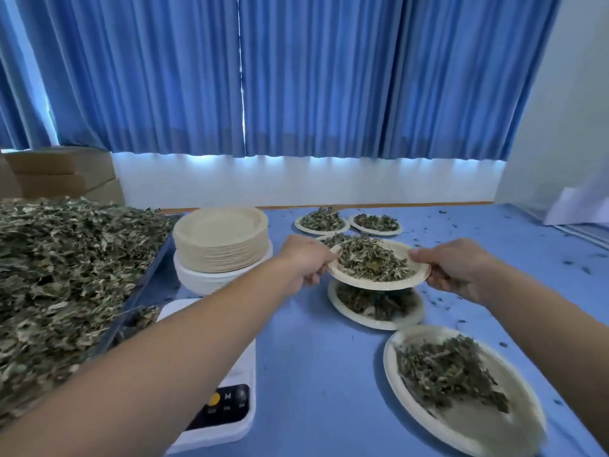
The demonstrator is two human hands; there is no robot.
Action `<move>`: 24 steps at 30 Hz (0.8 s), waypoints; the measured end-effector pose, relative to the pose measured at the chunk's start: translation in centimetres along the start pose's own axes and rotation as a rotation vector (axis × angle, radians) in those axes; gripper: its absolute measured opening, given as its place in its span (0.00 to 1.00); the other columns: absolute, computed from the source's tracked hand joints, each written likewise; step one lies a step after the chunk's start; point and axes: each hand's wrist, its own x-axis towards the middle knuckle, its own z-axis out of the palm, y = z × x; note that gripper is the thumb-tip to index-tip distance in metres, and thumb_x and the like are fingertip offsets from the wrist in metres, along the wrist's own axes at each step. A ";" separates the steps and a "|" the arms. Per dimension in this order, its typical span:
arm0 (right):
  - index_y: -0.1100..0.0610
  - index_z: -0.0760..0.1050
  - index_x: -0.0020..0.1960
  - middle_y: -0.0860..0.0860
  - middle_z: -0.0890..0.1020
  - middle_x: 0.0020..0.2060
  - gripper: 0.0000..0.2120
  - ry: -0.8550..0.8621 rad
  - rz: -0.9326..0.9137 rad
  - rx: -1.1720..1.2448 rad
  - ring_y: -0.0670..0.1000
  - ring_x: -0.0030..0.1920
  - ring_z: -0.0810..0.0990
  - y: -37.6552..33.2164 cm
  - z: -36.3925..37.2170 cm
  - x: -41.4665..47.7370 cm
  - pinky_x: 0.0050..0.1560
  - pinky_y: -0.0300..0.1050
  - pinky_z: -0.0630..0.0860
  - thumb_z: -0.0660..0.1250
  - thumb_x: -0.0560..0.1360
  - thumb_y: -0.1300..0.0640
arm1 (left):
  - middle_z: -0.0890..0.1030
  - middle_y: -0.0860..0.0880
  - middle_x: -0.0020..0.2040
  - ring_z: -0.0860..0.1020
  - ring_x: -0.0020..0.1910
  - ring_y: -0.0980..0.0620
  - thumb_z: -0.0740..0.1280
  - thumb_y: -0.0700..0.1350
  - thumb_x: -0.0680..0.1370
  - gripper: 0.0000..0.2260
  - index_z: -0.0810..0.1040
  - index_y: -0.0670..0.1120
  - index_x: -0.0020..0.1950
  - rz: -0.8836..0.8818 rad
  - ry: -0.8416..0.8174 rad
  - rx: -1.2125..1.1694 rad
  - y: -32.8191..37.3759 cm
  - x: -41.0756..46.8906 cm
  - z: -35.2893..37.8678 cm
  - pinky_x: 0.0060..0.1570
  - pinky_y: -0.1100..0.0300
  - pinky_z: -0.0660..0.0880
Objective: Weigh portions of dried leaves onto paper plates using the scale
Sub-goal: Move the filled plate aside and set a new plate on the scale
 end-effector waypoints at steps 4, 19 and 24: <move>0.69 0.77 0.42 0.55 0.74 0.22 0.12 0.130 0.053 -0.008 0.51 0.20 0.70 1.2 -2.6 4.8 0.25 0.42 0.69 0.74 0.76 0.60 | 0.74 0.43 0.31 0.70 0.25 0.51 0.68 0.30 0.75 0.04 0.75 0.38 0.43 -0.051 -0.025 0.013 2.2 4.7 4.4 0.23 0.64 0.67; 0.60 0.67 0.37 0.55 0.75 0.34 0.15 0.327 0.212 -0.032 0.55 0.43 0.80 3.2 -1.4 17.8 0.32 0.45 0.81 0.70 0.78 0.65 | 0.78 0.39 0.47 0.83 0.48 0.46 0.64 0.38 0.81 0.12 0.71 0.34 0.63 -0.125 -0.190 -0.067 6.0 13.3 8.7 0.42 0.60 0.82; 0.63 0.75 0.51 0.64 0.78 0.56 0.04 0.522 -0.132 -0.484 0.61 0.51 0.76 1.3 0.8 15.4 0.45 0.49 0.71 0.67 0.78 0.62 | 0.79 0.37 0.56 0.83 0.50 0.45 0.63 0.37 0.82 0.07 0.73 0.34 0.57 -0.094 -0.204 -0.125 5.7 12.8 8.2 0.47 0.59 0.82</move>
